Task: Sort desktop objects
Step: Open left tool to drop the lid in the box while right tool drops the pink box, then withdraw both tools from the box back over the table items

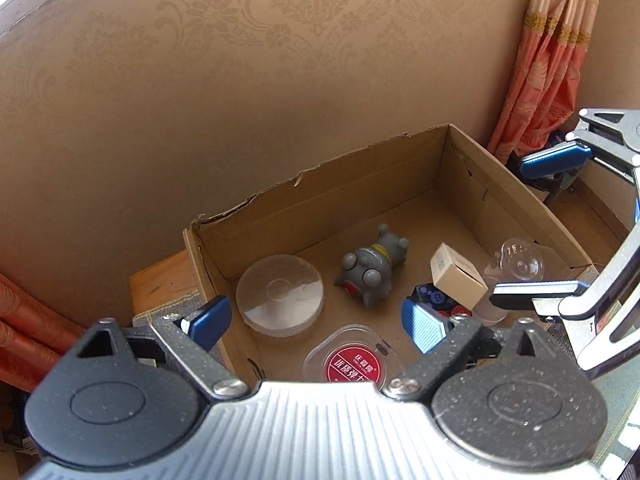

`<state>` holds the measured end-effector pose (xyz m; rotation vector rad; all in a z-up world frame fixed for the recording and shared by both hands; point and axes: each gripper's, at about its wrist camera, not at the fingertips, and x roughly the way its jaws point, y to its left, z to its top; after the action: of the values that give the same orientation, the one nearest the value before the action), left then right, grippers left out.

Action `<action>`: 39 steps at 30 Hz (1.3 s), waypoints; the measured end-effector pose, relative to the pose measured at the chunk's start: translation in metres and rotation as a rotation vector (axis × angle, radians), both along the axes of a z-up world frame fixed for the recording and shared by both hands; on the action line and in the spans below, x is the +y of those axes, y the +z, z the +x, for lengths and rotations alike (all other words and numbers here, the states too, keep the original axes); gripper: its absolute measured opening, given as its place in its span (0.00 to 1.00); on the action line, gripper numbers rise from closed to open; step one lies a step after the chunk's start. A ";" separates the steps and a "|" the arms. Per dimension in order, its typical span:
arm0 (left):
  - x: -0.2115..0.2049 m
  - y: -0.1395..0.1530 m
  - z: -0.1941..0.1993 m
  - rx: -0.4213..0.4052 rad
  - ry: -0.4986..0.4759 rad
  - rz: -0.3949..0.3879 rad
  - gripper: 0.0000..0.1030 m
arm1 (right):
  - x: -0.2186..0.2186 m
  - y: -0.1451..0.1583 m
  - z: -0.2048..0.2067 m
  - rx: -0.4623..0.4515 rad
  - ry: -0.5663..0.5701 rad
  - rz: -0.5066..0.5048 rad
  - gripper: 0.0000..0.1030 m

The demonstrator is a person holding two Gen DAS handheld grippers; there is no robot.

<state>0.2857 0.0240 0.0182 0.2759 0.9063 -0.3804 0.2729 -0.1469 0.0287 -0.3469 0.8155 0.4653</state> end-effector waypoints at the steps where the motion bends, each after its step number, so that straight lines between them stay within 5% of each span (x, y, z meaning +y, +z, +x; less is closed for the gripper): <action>1: 0.000 0.001 -0.002 -0.002 -0.001 0.001 0.89 | -0.001 0.001 -0.002 0.000 0.003 0.005 0.98; 26: -0.018 0.024 -0.082 -0.022 -0.067 -0.011 0.90 | -0.014 0.027 -0.071 -0.005 0.027 0.022 0.99; 39: -0.039 0.005 -0.143 -0.022 -0.154 0.001 0.90 | -0.040 0.019 -0.108 0.029 0.006 0.064 0.99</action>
<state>0.1425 -0.0153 0.0233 0.3515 0.8663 -0.5179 0.1649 -0.1868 0.0476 -0.2845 0.8262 0.5019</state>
